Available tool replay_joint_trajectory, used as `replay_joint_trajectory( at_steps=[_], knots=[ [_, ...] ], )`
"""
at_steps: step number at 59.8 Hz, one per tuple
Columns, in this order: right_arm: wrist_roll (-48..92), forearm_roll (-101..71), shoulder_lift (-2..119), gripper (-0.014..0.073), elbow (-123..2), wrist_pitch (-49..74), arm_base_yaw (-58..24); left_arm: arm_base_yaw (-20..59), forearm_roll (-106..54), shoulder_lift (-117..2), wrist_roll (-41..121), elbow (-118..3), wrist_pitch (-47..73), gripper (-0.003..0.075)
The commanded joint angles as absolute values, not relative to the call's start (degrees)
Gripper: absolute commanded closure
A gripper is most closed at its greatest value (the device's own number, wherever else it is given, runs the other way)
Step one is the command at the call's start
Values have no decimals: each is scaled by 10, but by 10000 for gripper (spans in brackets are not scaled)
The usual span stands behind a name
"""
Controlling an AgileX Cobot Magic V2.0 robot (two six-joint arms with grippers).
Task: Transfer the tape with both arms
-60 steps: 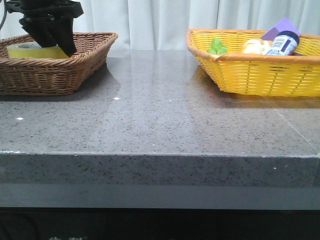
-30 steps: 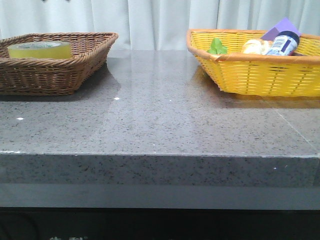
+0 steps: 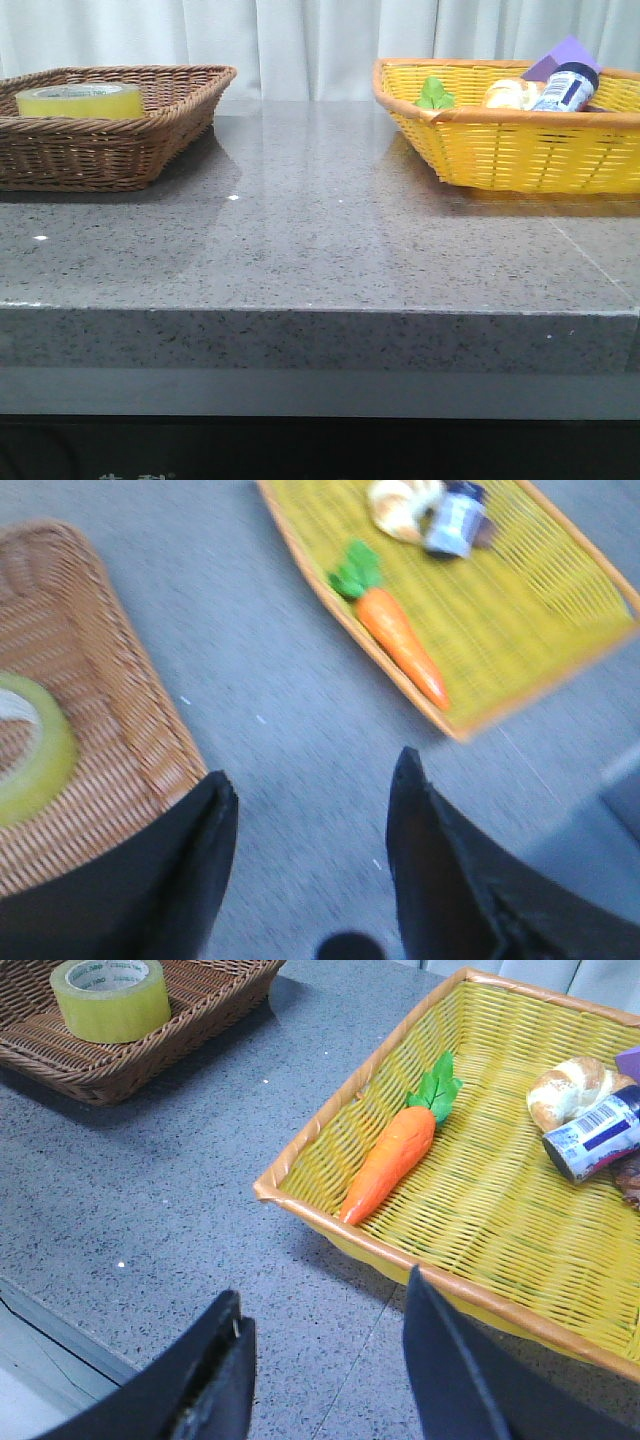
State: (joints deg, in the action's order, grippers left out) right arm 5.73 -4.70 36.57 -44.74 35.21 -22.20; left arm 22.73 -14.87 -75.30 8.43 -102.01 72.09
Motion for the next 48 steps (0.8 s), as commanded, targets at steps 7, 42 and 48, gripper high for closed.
replay_joint_trajectory(
  at_steps=[7, 42, 48],
  knots=[
    [57, -50, 364, 221, -462, 307, -219, 293, -158, -618, 79, -847, 621, 373],
    [57, -50, 364, 221, -462, 330, -219, 321, -48, -404, 44, -516, 471, 373],
    [57, -50, 364, 221, -462, 337, -219, 321, -13, -404, -7, -516, 452, 373]
  ],
)
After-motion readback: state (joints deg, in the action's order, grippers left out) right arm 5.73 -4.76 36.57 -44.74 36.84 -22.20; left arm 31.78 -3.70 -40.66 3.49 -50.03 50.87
